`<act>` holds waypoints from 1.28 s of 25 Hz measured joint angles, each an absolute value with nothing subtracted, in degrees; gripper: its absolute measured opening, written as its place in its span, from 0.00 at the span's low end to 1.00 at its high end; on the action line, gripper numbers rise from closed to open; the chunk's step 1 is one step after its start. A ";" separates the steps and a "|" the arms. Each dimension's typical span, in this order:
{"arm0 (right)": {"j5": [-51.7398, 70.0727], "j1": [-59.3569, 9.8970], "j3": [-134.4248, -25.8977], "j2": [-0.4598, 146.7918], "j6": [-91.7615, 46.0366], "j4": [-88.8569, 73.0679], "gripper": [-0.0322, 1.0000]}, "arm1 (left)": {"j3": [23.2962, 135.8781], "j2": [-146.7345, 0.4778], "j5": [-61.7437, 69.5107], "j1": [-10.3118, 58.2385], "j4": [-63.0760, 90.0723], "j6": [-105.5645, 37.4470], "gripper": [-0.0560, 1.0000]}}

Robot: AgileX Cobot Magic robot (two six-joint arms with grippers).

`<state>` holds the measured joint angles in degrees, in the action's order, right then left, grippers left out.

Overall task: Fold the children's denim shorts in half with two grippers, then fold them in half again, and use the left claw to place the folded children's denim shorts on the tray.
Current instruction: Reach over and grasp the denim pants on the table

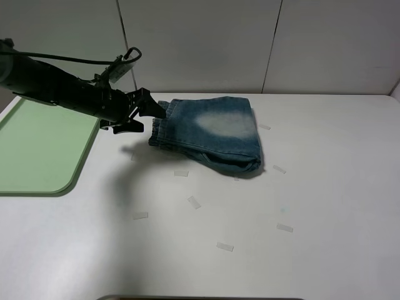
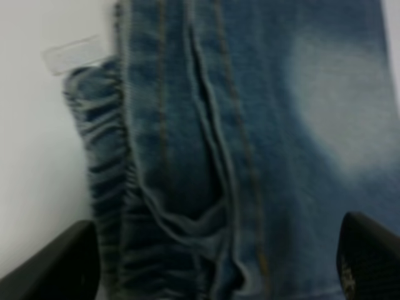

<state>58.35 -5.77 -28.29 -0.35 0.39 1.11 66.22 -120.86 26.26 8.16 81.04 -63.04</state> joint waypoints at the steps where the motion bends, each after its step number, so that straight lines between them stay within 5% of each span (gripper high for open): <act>1: 58.35 -5.77 -28.29 -0.35 0.39 1.11 0.67 | 66.22 -120.86 25.27 8.33 81.04 -63.04 0.77; 28: 58.35 -5.77 -28.29 -0.35 0.54 1.17 0.67 | 74.39 -130.15 18.67 14.34 86.88 -63.64 0.77; 32: 58.35 -5.77 -28.29 -0.35 0.54 1.17 0.67 | 74.75 -130.76 18.33 15.15 88.78 -63.64 0.68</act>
